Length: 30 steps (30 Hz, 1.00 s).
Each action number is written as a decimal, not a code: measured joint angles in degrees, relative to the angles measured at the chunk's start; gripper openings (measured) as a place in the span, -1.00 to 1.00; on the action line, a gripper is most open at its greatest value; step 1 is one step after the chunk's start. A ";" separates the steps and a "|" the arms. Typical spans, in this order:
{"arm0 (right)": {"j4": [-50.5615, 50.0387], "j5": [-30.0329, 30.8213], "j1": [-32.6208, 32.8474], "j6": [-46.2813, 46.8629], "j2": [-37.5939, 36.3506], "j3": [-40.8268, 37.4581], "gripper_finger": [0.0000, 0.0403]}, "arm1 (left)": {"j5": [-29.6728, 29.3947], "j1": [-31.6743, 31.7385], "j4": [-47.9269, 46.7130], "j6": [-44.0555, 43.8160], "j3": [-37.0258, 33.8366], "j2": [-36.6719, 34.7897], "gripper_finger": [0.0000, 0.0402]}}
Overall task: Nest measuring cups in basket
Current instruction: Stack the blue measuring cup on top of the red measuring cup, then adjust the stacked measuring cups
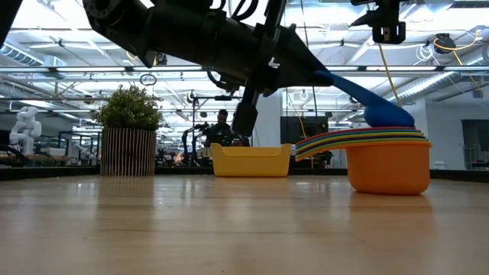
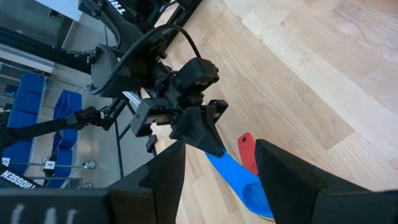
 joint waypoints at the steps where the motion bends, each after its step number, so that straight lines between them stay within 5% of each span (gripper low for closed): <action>1: 0.00 -0.02 0.00 0.00 0.04 0.00 -0.08 | 0.01 0.07 -0.27 0.00 0.00 0.02 -0.89; 14: -0.02 -0.31 0.00 0.31 0.07 0.00 -0.08 | 0.01 0.03 -9.31 2.25 0.00 0.02 -0.06; 18: -0.02 -0.33 0.00 0.40 0.07 0.00 -0.08 | -3.03 0.03 -10.35 10.27 -0.02 -0.96 0.17; 24: -0.02 -0.34 0.00 1.13 0.04 0.00 -0.08 | -7.32 0.44 -15.84 23.99 0.03 -5.92 0.31; 30: -0.02 -0.35 0.00 1.50 0.04 0.00 -0.08 | -3.42 1.42 -23.40 30.07 0.04 -9.65 0.33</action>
